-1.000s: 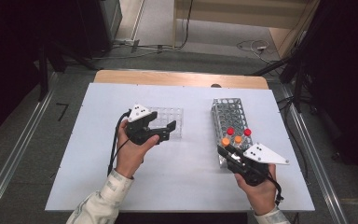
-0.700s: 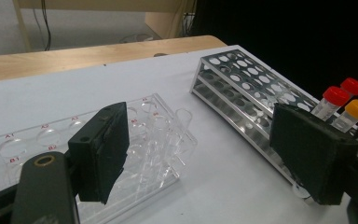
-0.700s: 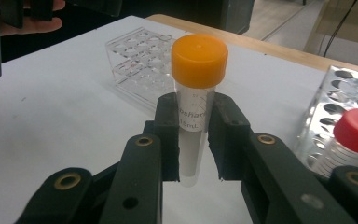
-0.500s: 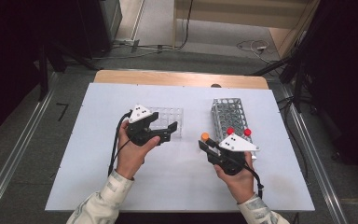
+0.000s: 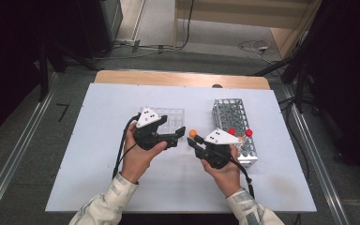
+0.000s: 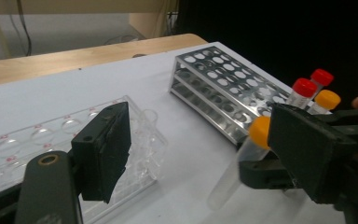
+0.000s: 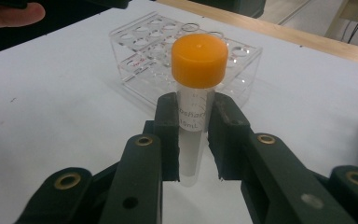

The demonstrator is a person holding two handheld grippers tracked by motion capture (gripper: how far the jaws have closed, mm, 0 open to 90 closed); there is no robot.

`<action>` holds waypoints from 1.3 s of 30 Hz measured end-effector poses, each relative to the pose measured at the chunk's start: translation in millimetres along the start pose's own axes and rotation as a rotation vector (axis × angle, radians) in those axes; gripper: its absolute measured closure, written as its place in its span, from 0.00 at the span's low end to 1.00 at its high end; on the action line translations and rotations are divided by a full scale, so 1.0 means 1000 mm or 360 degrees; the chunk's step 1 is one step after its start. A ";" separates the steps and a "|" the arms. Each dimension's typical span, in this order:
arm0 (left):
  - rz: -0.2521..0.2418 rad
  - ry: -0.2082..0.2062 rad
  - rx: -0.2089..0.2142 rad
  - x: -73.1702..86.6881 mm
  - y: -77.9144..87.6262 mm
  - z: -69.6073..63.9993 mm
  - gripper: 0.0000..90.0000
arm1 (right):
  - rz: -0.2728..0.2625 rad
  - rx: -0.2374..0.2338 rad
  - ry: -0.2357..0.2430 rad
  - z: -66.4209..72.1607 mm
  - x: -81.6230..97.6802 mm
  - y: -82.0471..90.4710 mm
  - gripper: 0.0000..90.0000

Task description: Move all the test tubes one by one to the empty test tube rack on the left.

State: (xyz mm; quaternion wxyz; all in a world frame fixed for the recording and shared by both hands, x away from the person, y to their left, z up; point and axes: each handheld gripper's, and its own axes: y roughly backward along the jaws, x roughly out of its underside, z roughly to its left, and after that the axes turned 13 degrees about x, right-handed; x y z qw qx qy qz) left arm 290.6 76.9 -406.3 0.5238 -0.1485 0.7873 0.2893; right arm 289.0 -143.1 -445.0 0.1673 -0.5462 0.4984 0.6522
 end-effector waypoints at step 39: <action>0.0015 -0.0108 0.0026 -0.003 0.001 -0.007 0.78 | -0.0040 -0.0164 -0.0092 0.012 -0.009 0.015 0.33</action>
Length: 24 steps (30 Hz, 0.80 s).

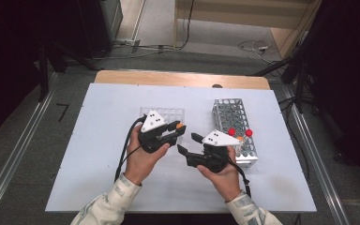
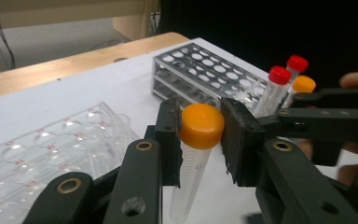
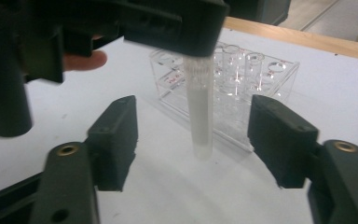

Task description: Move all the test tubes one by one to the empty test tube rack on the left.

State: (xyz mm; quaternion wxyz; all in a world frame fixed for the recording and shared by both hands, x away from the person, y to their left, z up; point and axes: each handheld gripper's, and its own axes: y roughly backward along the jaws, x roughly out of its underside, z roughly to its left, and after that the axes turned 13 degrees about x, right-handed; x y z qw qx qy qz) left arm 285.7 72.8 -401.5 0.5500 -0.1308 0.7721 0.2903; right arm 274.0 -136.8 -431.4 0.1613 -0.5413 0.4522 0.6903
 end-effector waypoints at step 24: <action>-0.0055 0.0015 -0.0254 -0.031 0.016 0.038 0.78 | -0.0029 0.0067 -0.0045 -0.034 0.033 0.063 0.31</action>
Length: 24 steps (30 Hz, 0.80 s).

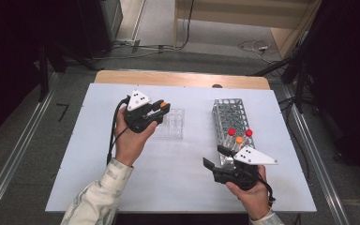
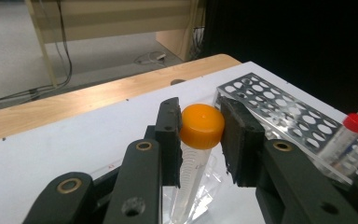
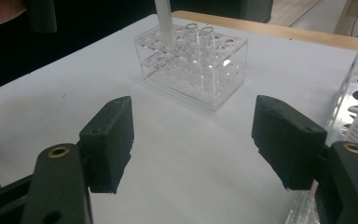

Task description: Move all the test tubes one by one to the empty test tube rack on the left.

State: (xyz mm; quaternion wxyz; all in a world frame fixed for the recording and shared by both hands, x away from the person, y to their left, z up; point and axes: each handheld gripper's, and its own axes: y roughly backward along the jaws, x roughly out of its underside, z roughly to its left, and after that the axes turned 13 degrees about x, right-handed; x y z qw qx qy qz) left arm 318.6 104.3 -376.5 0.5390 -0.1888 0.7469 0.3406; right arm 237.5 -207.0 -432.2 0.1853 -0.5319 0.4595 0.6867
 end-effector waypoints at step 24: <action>0.0031 0.0029 -0.0059 0.014 -0.024 0.011 0.78 | 0.0006 0.0018 -0.0021 -0.006 0.005 0.001 0.31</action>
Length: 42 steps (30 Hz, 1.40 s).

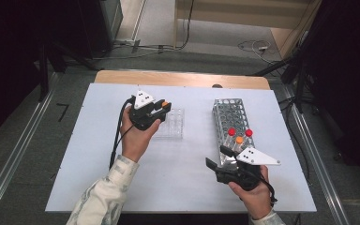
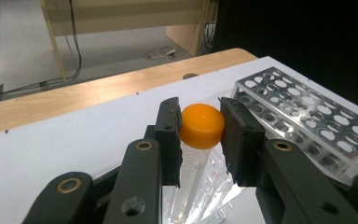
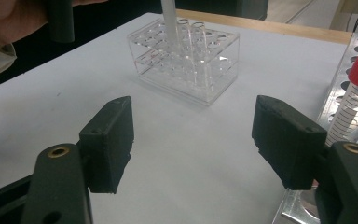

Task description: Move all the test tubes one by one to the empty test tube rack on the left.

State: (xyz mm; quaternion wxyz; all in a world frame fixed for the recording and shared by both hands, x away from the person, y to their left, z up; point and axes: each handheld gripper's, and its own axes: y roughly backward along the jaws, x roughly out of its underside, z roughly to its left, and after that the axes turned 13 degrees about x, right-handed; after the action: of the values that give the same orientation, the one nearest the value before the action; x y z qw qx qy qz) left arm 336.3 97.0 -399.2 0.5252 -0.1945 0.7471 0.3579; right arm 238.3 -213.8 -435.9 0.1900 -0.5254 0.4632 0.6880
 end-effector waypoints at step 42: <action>-0.0010 0.0158 0.0087 0.022 0.013 -0.005 0.21 | -0.0029 0.0170 -0.0042 -0.031 0.011 0.028 0.27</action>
State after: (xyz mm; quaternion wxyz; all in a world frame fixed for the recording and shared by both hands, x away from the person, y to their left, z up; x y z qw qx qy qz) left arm 316.6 103.6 -414.2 0.4938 -0.2000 0.7811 0.3257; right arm 230.4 -255.9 -434.5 0.2301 -0.5095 0.4920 0.6674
